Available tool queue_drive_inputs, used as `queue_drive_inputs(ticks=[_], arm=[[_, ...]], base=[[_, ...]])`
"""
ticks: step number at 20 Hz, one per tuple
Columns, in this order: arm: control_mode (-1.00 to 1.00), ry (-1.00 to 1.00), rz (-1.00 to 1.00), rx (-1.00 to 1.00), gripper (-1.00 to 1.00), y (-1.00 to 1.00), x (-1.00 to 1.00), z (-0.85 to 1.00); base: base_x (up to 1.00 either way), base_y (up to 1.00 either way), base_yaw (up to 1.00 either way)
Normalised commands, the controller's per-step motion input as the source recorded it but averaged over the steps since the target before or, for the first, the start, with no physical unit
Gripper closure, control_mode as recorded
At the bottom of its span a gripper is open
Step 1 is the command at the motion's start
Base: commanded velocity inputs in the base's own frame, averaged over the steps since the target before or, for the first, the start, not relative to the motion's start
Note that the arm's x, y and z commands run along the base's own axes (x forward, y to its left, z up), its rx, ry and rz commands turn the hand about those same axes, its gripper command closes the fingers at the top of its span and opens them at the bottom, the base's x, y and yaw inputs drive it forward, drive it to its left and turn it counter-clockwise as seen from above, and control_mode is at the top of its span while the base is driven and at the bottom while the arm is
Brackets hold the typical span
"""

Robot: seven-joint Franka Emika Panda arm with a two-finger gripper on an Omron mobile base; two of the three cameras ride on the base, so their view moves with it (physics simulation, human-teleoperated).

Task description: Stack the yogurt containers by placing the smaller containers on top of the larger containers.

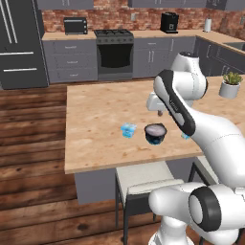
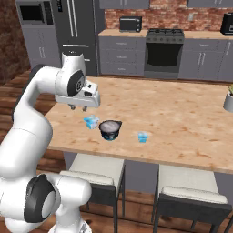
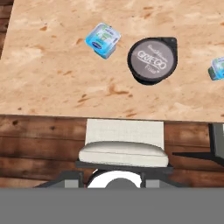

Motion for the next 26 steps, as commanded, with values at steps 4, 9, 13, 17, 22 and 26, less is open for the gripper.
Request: queue_drive_inputs(ticks=[4, 9, 13, 17, 22, 26], arm=[[-1.00, 0.00, 0.01, -0.01, -1.00, 0.00, -0.06, -0.01], [-1.00, 0.00, 0.02, -0.04, -1.00, 0.09, -0.08, -0.04], [-1.00, 0.00, 0.04, -0.09, -1.00, 0.11, -0.11, -0.06], [-1.00, 0.00, 0.06, -0.13, -1.00, 0.15, -0.07, -0.05], [-1.00, 0.00, 0.04, -0.16, -1.00, 0.15, -0.04, -0.13], [-1.00, 0.00, 0.04, -0.18, -1.00, 0.14, -0.05, -0.18]], base=[[0.00, 0.00, 0.00], [0.00, 0.00, 0.00], [0.00, 0.00, 0.00], [0.00, 0.00, 0.00], [0.00, 0.00, 0.00], [0.00, 0.00, 0.00]])
